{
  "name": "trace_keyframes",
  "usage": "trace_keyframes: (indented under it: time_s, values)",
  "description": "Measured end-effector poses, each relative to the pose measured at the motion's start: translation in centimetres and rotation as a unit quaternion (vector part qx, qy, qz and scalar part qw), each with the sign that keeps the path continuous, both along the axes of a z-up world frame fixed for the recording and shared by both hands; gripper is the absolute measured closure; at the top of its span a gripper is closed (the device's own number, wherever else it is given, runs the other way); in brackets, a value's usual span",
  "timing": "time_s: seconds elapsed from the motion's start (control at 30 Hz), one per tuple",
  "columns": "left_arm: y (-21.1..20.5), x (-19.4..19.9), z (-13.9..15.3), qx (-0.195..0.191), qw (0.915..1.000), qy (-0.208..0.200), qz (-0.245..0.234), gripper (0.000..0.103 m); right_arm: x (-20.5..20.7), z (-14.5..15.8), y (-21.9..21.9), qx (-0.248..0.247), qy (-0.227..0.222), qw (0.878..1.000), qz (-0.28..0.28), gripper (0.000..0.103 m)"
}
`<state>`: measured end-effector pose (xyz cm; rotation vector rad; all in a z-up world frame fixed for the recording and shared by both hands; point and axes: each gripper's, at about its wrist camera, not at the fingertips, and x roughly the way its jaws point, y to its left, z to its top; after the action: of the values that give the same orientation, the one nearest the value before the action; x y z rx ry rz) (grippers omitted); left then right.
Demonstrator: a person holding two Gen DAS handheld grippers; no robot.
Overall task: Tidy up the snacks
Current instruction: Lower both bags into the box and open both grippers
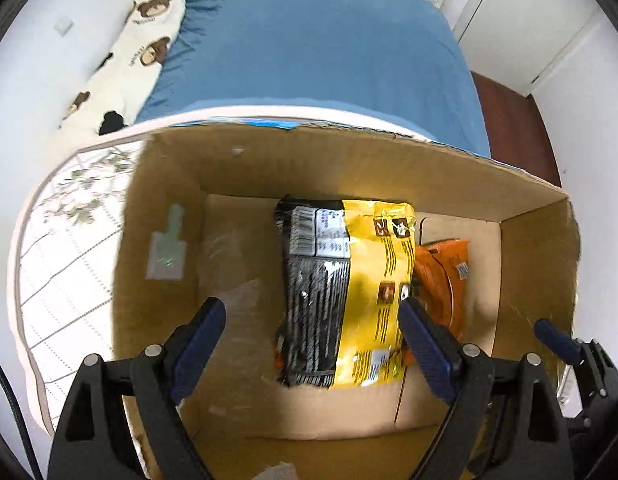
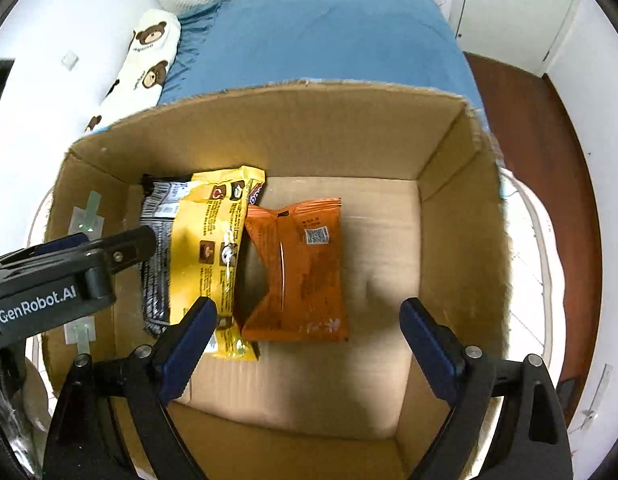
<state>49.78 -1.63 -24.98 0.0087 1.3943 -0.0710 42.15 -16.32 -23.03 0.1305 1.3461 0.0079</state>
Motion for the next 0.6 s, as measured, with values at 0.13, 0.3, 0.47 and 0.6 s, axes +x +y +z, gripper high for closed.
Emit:
trace_keyframes:
  time_s: [0.13, 0.3, 0.47, 0.6]
  values:
    - [0.6, -2.4, 2.2, 0.0, 0.9996, -0.026, -0.004, 0.015, -2.3, 2.6, 0.5, -0.005, -0.023, 1.0, -0.001, 0.009]
    - [0.3, -6.1, 5.6, -0.006, 0.9987, -0.049, -0.007, 0.015, -4.8, 5.2, 0.8, -0.01, -0.047, 0.999, -0.001, 0.009]
    - [1.2, -8.3, 8.1, -0.007, 0.997, -0.076, -0.011, 0.015, -7.5, 7.5, 0.8, -0.009, -0.067, 0.998, -0.006, 0.009]
    - [1.3, -10.9, 10.5, -0.01, 0.9949, -0.099, -0.017, 0.015, -9.7, 9.7, 0.9, -0.005, -0.078, 0.997, -0.01, 0.009]
